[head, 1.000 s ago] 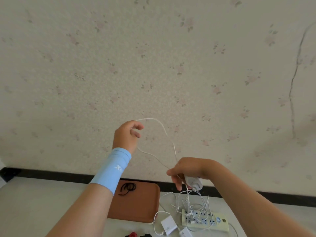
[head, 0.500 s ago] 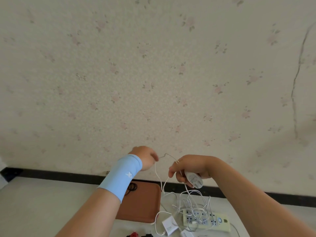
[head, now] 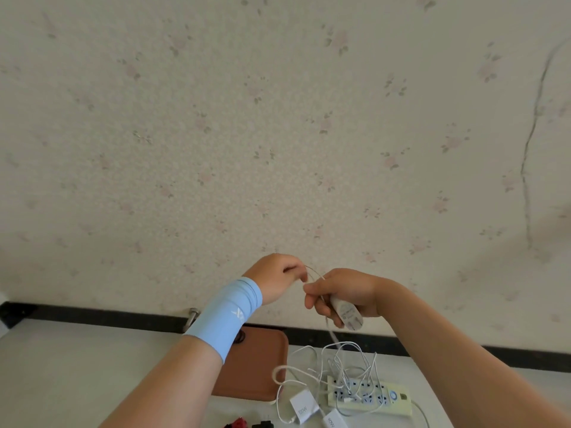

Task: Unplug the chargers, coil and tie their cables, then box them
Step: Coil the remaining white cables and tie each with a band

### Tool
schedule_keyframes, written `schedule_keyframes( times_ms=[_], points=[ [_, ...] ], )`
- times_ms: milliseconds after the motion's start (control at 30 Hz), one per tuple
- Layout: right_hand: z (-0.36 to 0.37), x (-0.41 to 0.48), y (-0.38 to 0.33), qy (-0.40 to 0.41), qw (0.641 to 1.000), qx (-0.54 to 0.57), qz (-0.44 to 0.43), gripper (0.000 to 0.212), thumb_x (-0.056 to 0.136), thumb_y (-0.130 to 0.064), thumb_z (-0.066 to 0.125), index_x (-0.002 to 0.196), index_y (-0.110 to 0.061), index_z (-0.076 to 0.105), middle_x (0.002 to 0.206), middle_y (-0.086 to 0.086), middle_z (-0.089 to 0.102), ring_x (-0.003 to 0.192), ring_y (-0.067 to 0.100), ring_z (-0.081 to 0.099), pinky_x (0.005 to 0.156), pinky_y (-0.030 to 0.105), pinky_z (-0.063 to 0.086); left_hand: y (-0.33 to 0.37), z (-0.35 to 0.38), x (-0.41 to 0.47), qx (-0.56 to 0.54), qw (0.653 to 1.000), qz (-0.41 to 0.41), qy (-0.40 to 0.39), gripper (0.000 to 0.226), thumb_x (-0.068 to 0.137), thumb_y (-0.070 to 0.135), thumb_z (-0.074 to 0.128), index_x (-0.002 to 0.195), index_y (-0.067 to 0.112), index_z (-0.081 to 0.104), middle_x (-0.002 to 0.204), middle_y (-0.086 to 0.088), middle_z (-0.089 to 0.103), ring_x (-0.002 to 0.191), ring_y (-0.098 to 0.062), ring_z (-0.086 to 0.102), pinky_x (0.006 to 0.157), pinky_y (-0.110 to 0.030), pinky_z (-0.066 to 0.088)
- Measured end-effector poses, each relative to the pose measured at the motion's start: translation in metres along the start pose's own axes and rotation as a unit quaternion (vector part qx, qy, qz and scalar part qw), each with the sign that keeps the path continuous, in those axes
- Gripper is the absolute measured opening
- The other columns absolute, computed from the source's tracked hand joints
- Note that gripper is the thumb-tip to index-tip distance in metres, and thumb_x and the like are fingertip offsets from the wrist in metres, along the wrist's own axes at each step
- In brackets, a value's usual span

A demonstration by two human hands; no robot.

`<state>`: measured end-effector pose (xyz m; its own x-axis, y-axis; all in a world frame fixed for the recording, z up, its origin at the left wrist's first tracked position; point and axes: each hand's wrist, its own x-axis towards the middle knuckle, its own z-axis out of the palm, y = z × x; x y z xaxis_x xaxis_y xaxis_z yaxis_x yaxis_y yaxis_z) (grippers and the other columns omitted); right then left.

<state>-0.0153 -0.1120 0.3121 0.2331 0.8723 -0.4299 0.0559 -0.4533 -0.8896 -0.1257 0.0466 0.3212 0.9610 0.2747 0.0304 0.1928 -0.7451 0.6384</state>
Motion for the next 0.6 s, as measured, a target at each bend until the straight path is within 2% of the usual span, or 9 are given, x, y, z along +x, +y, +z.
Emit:
schedule_keyframes(
  times_ms=[67,133,200,300,333,400,467,533,600],
  points=[
    [-0.003,-0.001,0.001,0.015,1.0,-0.012,0.005,0.032,0.103,-0.03,0.054,0.084,-0.008,0.068,0.072,0.008,0.065,0.046,0.016,0.052,0.05,0.027,0.047,-0.004,-0.006,0.0,0.0,0.994,-0.041,0.098,0.027,0.099,0.023,0.045,0.081,0.02,0.064,0.079,0.012,0.061,0.073,-0.018,0.058,0.064,-0.027,0.044],
    [-0.006,-0.003,0.003,0.003,0.999,-0.04,0.031,0.033,0.103,-0.03,0.054,0.081,-0.01,0.068,0.084,0.01,0.072,0.049,0.016,0.054,0.053,0.027,0.048,-0.007,-0.013,0.003,-0.028,0.971,-0.087,0.222,0.026,0.096,0.017,0.044,0.074,0.008,0.055,0.068,0.002,0.054,0.064,-0.024,0.046,0.056,-0.029,0.034],
    [-0.008,-0.005,0.007,-0.024,0.996,-0.067,0.059,0.031,0.103,-0.029,0.054,0.081,-0.011,0.067,0.091,0.011,0.074,0.05,0.015,0.054,0.054,0.027,0.048,-0.013,-0.025,0.007,-0.068,0.935,-0.122,0.325,0.027,0.093,0.018,0.047,0.072,0.001,0.05,0.067,-0.012,0.049,0.064,-0.026,0.04,0.056,-0.033,0.03],
    [-0.008,-0.006,0.009,-0.01,0.995,-0.065,0.077,0.03,0.102,-0.03,0.055,0.083,-0.011,0.067,0.087,0.008,0.074,0.05,0.013,0.056,0.052,0.023,0.049,-0.027,-0.038,0.007,-0.041,0.908,-0.139,0.393,0.028,0.092,0.026,0.056,0.074,0.005,0.056,0.077,-0.013,0.055,0.076,-0.033,0.053,0.063,-0.034,0.036],
    [-0.008,-0.005,0.007,0.008,0.995,-0.062,0.076,0.03,0.102,-0.032,0.055,0.085,-0.011,0.068,0.084,0.007,0.074,0.05,0.013,0.056,0.052,0.022,0.049,-0.033,-0.038,0.006,0.005,0.91,-0.161,0.382,0.024,0.092,0.028,0.057,0.079,0.008,0.06,0.085,-0.011,0.055,0.086,-0.035,0.055,0.07,-0.035,0.039],
    [-0.007,-0.003,0.006,0.035,0.996,-0.051,0.062,0.032,0.102,-0.034,0.055,0.088,-0.01,0.071,0.08,0.005,0.073,0.052,0.014,0.055,0.053,0.023,0.049,-0.039,-0.031,0.004,0.146,0.918,-0.21,0.304,0.014,0.093,0.03,0.057,0.097,0.02,0.065,0.106,-0.008,0.053,0.107,-0.034,0.05,0.087,-0.039,0.041],
    [-0.006,0.001,0.005,0.045,0.998,-0.025,0.048,0.033,0.102,-0.034,0.055,0.092,-0.008,0.072,0.077,0.005,0.07,0.052,0.015,0.054,0.052,0.024,0.048,-0.037,-0.023,0.003,0.208,0.931,-0.189,0.233,0.014,0.091,0.028,0.059,0.104,0.032,0.062,0.118,-0.001,0.053,0.116,-0.028,0.048,0.095,-0.039,0.041],
    [-0.003,0.005,0.004,0.057,0.997,0.016,0.04,0.033,0.103,-0.034,0.054,0.095,-0.007,0.072,0.075,0.004,0.068,0.051,0.015,0.053,0.051,0.025,0.048,-0.025,-0.017,0.0,0.112,0.971,-0.112,0.181,0.018,0.09,0.018,0.056,0.092,0.034,0.063,0.106,0.005,0.064,0.102,-0.021,0.06,0.089,-0.032,0.048],
    [-0.001,0.008,0.002,0.067,0.995,0.058,0.034,0.033,0.103,-0.033,0.053,0.096,-0.006,0.071,0.075,0.005,0.068,0.05,0.015,0.053,0.049,0.026,0.047,-0.006,-0.008,-0.006,0.014,0.995,-0.074,0.065,0.024,0.088,0.014,0.051,0.086,0.032,0.065,0.091,0.008,0.069,0.084,-0.014,0.066,0.078,-0.027,0.051]
  ],
)
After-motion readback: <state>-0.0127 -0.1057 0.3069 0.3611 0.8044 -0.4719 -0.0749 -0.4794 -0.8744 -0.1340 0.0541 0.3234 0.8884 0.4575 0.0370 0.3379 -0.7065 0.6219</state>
